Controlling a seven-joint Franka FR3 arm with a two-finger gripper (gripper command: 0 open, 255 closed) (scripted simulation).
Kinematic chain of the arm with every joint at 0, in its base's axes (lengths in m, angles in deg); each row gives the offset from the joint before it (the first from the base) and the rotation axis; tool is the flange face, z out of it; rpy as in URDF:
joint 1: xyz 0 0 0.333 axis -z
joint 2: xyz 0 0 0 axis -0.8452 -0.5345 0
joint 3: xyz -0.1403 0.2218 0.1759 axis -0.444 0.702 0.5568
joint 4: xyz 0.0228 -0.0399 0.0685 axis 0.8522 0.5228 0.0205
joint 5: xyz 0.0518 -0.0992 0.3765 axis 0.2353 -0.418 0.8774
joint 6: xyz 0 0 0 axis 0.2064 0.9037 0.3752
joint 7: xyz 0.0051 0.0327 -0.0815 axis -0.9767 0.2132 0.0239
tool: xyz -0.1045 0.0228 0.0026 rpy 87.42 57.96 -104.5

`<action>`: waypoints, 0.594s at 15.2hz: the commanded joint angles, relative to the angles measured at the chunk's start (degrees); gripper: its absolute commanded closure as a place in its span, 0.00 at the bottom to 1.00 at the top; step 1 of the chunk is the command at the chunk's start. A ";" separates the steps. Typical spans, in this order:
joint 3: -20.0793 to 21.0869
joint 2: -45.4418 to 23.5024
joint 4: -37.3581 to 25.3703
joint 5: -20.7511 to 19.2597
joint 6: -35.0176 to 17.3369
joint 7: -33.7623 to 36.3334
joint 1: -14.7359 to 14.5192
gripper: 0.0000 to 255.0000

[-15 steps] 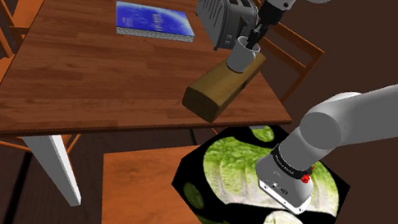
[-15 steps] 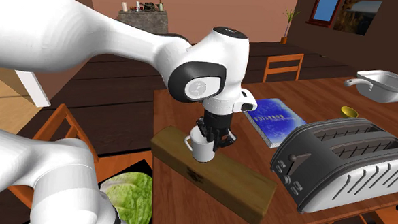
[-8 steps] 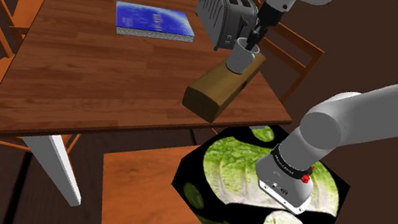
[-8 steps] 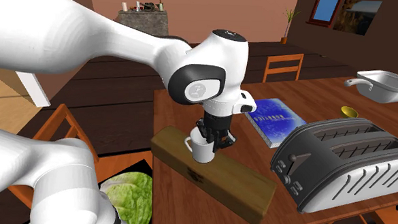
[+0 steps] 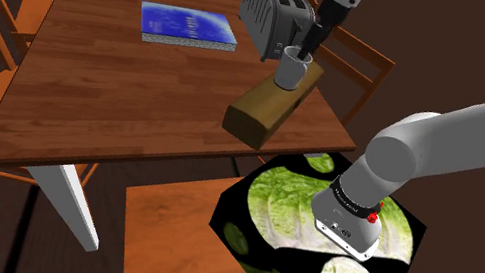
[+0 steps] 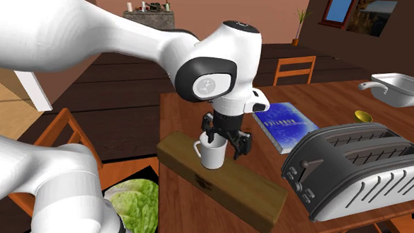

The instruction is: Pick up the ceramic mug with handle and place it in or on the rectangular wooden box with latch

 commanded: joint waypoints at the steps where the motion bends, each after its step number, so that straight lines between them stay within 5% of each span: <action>1: 0.20 1.02 -2.53 -0.05 3.61 0.30 0.05 0.00; 9: 0.20 1.31 -3.85 -0.10 5.22 0.33 0.09 0.00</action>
